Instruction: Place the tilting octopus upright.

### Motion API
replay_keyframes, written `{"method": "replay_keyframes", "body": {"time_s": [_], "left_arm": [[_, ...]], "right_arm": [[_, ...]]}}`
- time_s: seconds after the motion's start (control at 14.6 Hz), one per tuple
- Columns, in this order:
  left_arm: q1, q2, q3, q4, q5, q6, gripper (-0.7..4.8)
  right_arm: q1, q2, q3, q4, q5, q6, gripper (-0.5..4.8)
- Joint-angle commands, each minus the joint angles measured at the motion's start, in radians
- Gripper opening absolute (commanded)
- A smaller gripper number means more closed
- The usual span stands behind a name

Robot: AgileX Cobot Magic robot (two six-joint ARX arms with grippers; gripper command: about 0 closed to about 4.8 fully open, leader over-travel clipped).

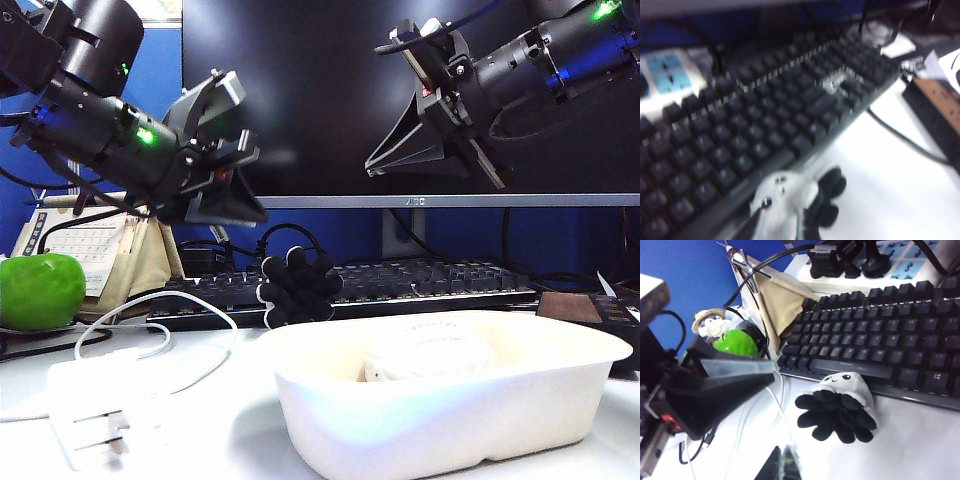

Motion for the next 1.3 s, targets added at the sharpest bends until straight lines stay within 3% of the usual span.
{"method": "replay_keyframes", "body": {"time_s": [0.07, 0.34, 0.48, 0.62, 1.03, 1.3], "left_arm": [[-0.002, 0.002, 0.008, 0.012, 0.005, 0.001, 1.26], [-0.008, 0.002, 0.008, -0.063, 0.070, -0.044, 1.26], [-0.024, 0.002, 0.008, -0.087, 0.076, -0.044, 1.33], [-0.037, 0.002, 0.008, -0.086, 0.069, -0.043, 1.83], [-0.038, 0.130, 0.008, -0.076, 0.065, -0.043, 1.83], [-0.038, 0.132, 0.008, 0.126, 0.087, -0.053, 1.83]], "right_arm": [[0.001, -0.004, 0.003, 0.010, 0.000, 0.000, -0.05], [0.001, -0.004, 0.003, 0.010, 0.000, 0.000, -0.06], [0.001, -0.004, 0.003, 0.010, 0.000, 0.000, -0.06], [0.001, -0.004, 0.003, 0.010, 0.000, 0.000, -0.05], [0.001, -0.005, 0.003, -0.060, -0.008, 0.000, -0.06], [0.001, -0.004, 0.003, -0.077, -0.008, 0.000, -0.06]]}}
